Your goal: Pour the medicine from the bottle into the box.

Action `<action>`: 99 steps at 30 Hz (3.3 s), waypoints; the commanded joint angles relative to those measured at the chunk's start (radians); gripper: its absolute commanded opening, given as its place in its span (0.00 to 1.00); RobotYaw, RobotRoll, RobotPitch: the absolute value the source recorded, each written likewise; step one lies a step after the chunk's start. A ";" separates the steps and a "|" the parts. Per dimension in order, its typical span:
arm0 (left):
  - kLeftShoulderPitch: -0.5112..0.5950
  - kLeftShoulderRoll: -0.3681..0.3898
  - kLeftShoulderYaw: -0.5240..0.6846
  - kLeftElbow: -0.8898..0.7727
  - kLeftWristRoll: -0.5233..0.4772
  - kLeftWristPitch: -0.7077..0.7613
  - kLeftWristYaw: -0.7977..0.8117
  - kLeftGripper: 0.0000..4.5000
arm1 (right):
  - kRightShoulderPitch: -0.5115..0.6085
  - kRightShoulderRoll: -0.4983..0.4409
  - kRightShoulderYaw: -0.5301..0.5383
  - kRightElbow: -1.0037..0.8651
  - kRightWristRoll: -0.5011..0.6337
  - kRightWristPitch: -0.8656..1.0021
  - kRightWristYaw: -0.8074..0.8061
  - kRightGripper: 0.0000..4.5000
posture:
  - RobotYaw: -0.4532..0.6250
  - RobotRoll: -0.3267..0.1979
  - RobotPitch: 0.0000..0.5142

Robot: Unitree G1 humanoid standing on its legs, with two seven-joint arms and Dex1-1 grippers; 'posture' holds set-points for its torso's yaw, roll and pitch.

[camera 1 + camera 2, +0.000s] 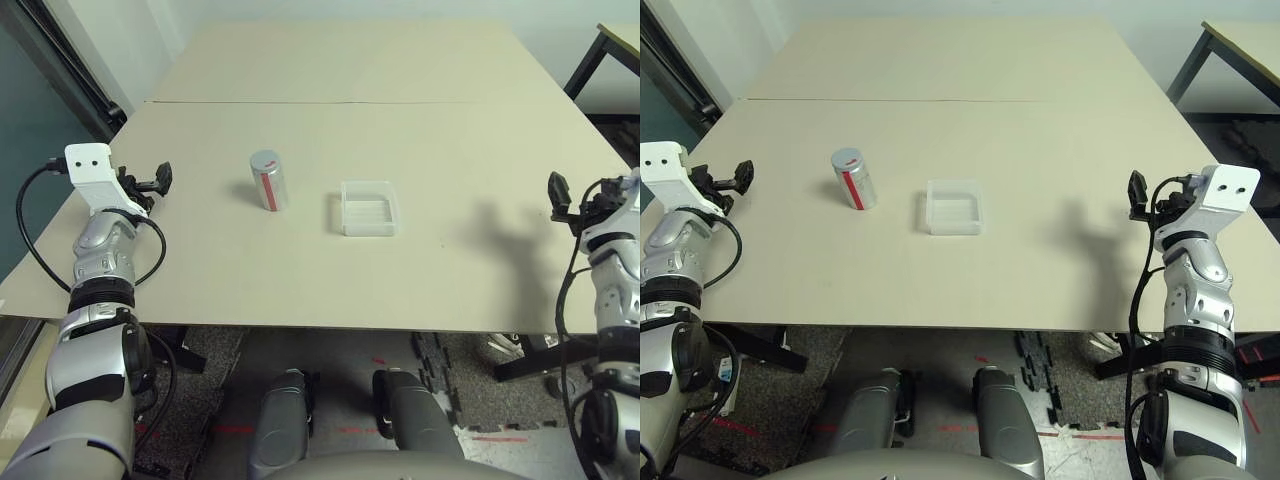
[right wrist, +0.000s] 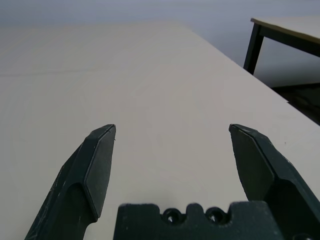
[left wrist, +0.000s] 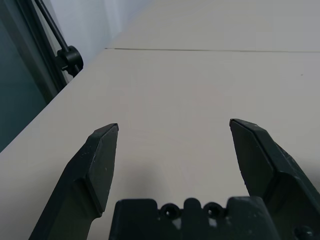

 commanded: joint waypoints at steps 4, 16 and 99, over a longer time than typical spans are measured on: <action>0.011 0.004 0.020 0.051 -0.014 0.010 -0.006 0.99 | 0.007 -0.021 -0.012 0.008 0.007 0.003 0.018 1.00 | 0.40 0.62 0.19; 0.172 0.040 -0.036 -0.410 -0.104 0.251 -0.309 0.99 | -0.002 -0.161 0.089 -0.242 0.132 0.321 0.329 1.00 | 0.43 0.62 0.26; 0.121 -0.249 -0.287 -0.366 0.060 0.134 -0.189 0.99 | 0.004 -0.075 0.209 -0.576 0.256 0.589 0.417 1.00 | 0.36 0.62 0.19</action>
